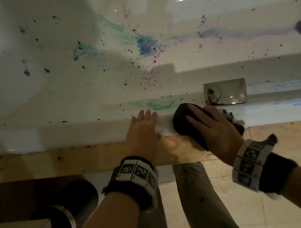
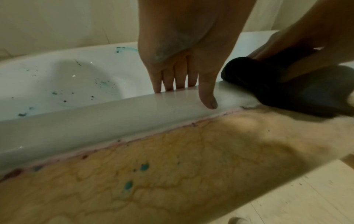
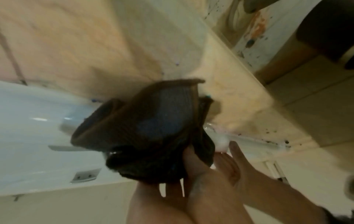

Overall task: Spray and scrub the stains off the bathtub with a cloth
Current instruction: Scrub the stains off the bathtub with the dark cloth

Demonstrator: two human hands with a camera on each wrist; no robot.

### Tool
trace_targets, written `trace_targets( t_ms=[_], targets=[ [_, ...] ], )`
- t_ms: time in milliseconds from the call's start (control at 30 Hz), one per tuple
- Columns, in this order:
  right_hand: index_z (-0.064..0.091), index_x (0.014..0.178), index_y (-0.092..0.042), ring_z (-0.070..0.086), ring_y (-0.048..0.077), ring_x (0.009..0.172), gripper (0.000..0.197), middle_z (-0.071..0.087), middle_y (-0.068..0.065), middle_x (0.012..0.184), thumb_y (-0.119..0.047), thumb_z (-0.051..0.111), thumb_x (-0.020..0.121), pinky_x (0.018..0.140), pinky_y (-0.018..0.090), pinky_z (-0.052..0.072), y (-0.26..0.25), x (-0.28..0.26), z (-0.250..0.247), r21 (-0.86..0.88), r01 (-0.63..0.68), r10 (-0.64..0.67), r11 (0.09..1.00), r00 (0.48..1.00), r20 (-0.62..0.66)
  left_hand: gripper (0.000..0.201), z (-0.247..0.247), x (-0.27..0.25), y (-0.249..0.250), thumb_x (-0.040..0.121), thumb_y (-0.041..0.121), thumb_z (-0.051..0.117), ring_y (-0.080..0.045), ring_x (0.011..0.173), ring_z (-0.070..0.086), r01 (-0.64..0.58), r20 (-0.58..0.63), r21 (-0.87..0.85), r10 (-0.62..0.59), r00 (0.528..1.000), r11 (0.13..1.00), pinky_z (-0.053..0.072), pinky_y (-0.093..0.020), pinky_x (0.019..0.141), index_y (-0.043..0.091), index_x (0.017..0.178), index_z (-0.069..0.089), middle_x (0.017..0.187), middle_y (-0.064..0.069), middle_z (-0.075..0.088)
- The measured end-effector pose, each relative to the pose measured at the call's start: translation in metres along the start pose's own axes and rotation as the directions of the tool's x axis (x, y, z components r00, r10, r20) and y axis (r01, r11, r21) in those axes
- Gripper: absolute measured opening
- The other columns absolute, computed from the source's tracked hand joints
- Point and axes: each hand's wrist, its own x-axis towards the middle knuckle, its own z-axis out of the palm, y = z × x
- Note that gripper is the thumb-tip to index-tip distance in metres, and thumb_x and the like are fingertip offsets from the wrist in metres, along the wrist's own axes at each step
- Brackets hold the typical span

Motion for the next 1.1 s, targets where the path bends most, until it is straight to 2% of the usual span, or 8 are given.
trace_targets(
  t_ms=[100,200,300,467,567,733,933,1100],
  targets=[
    [0.061,0.115,0.002,0.060,0.039,0.095,0.070,0.060,0.021,0.119,-0.008,0.086,0.051,0.083,0.044,0.051,0.001,0.017,-0.007,0.034,-0.076,0.077,0.997,0.997,-0.019,0.063,-0.003,0.001,0.004,0.096,0.022,0.047,-0.017,0.145,0.006,0.032,0.004,-0.005,-0.032,0.999,0.999,0.002,-0.030,0.116,0.015,0.148,0.015,0.156,-0.002,0.013],
    [0.052,0.127,-0.004,0.050,0.035,0.111,0.045,0.056,0.018,0.125,-0.003,0.056,0.083,0.094,0.036,0.039,0.019,0.051,-0.021,0.187,-0.262,0.265,0.947,0.964,0.006,0.063,-0.005,-0.001,0.007,0.094,0.023,0.050,-0.016,0.144,0.008,0.055,-0.011,-0.012,-0.055,0.998,0.998,0.004,-0.030,0.116,0.015,0.148,0.017,0.156,-0.001,0.016],
    [0.058,0.121,-0.005,0.056,0.038,0.100,0.035,0.063,0.020,0.112,-0.005,0.046,0.088,0.084,0.036,0.042,0.042,0.059,-0.045,0.418,-0.313,0.407,0.853,0.899,-0.159,0.063,-0.006,-0.003,0.011,0.094,0.024,0.051,-0.017,0.143,0.013,0.079,-0.043,0.005,-0.079,0.996,0.997,0.008,-0.030,0.116,0.016,0.147,0.020,0.154,0.000,0.021],
    [0.050,0.128,-0.004,0.051,0.038,0.110,0.045,0.053,0.021,0.125,-0.020,0.052,0.085,0.095,0.044,0.044,0.032,0.006,-0.041,0.335,-0.133,0.234,0.933,0.930,-0.283,0.067,-0.009,-0.002,0.016,0.091,0.026,0.055,-0.016,0.143,0.016,0.114,-0.039,0.047,-0.113,0.993,0.992,0.011,-0.030,0.115,0.015,0.147,0.020,0.154,0.000,0.022],
    [0.038,0.136,-0.019,0.042,0.036,0.118,0.084,0.035,0.016,0.138,-0.036,0.079,0.064,0.095,0.049,0.045,0.015,-0.018,0.001,0.076,-0.081,0.089,0.994,0.989,-0.117,0.067,-0.007,-0.002,0.016,0.090,0.027,0.056,-0.015,0.142,0.018,0.116,-0.062,0.041,-0.113,0.992,0.992,0.011,-0.028,0.115,0.015,0.147,0.022,0.153,0.000,0.025],
    [0.040,0.129,-0.021,0.035,0.037,0.107,0.109,0.035,0.014,0.134,-0.027,0.091,0.033,0.080,0.056,0.049,0.020,-0.020,0.025,-0.031,0.011,-0.017,0.999,0.979,-0.201,0.070,-0.003,-0.002,0.013,0.089,0.029,0.058,-0.015,0.142,0.018,0.132,-0.065,0.029,-0.130,0.989,0.991,0.013,-0.028,0.115,0.018,0.147,0.021,0.154,0.001,0.022],
    [0.062,0.116,-0.004,0.051,0.031,0.093,0.047,0.065,0.022,0.107,-0.027,0.056,0.075,0.074,0.050,0.051,0.053,0.009,-0.016,0.190,-0.017,0.078,0.982,0.944,-0.319,0.066,-0.009,-0.004,0.019,0.089,0.029,0.058,-0.016,0.137,0.029,0.129,-0.090,0.055,-0.124,0.988,0.990,0.023,-0.027,0.111,0.016,0.146,0.026,0.151,0.000,0.030],
    [0.056,0.125,-0.012,0.052,0.048,0.103,0.040,0.056,0.026,0.122,-0.013,0.051,0.085,0.088,0.053,0.046,0.041,0.000,-0.026,0.393,-0.106,0.281,0.914,0.863,-0.420,0.067,0.000,-0.005,0.045,0.096,0.028,0.046,-0.013,0.145,0.004,-0.045,-0.061,0.083,0.050,0.997,0.996,-0.002,-0.029,0.117,0.017,0.149,0.007,0.157,0.000,0.004]
  ],
)
